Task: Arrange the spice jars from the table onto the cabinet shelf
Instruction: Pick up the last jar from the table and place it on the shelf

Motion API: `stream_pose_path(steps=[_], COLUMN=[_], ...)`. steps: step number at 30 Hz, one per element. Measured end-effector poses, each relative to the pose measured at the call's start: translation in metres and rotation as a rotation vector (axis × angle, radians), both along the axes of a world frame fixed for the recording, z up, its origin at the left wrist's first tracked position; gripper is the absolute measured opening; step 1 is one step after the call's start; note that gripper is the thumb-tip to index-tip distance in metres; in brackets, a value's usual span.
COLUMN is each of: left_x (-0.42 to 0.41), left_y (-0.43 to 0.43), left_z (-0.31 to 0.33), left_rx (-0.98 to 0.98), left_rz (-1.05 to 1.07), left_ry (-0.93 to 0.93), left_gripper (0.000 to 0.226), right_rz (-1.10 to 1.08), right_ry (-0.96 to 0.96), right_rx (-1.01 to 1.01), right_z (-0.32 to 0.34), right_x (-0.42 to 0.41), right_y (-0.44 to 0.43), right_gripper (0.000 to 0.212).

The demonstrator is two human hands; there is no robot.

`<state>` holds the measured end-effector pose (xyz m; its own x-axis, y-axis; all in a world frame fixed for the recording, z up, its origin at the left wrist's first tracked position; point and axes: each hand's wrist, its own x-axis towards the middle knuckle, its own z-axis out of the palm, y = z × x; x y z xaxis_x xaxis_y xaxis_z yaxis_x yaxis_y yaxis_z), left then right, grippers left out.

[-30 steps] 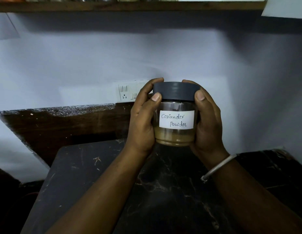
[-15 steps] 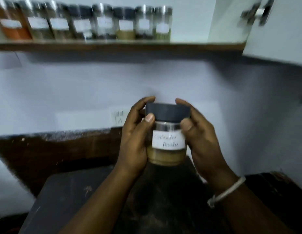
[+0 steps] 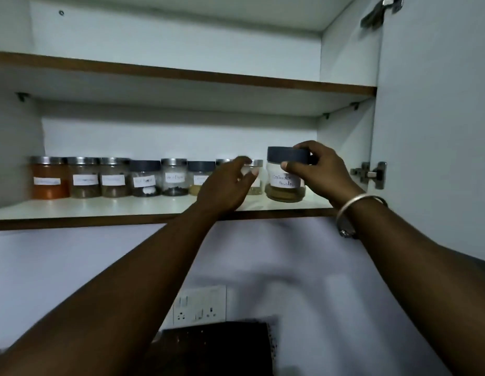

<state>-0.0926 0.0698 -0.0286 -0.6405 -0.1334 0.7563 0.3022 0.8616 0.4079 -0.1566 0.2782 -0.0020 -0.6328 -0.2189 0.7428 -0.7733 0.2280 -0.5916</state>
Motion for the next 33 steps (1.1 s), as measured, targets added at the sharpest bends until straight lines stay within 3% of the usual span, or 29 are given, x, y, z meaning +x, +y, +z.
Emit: stream_pose_path(steps=[4, 6, 20, 26, 28, 31, 33], left_x=[-0.034, -0.046, -0.064, -0.066, -0.065, -0.064, -0.064], left_y=[-0.015, -0.014, -0.023, -0.022, -0.022, -0.022, -0.024], left_z=[-0.028, -0.036, -0.041, -0.041, -0.041, -0.039, -0.038], left_rx=[-0.237, -0.333, -0.394, -0.39, -0.4, -0.403, -0.394], left_rz=[0.234, 0.353, 0.4, 0.42, 0.419, 0.393, 0.387], left_ry=[-0.214, -0.245, -0.213, -0.24, -0.245, -0.251, -0.241], left_gripper=[0.036, 0.04, 0.041, 0.044, 0.044, 0.043, 0.042], right_rz=[-0.124, -0.158, -0.274, -0.235, -0.212, -0.147, -0.117], right_ry=[0.005, -0.019, -0.053, -0.11, -0.186, -0.388, -0.566], right_rx=[0.335, 0.396, 0.505, 0.431, 0.417, 0.289, 0.08], right_z=[0.002, 0.002, 0.018, 0.015, 0.013, 0.006, 0.007], right_x=[-0.073, -0.102, -0.203, -0.214, -0.212, -0.198, -0.185], right_y=[-0.019, -0.03, -0.098, -0.098, -0.098, -0.101, -0.102], right_gripper=[0.034, 0.029, 0.029, 0.028, 0.05, 0.114, 0.123])
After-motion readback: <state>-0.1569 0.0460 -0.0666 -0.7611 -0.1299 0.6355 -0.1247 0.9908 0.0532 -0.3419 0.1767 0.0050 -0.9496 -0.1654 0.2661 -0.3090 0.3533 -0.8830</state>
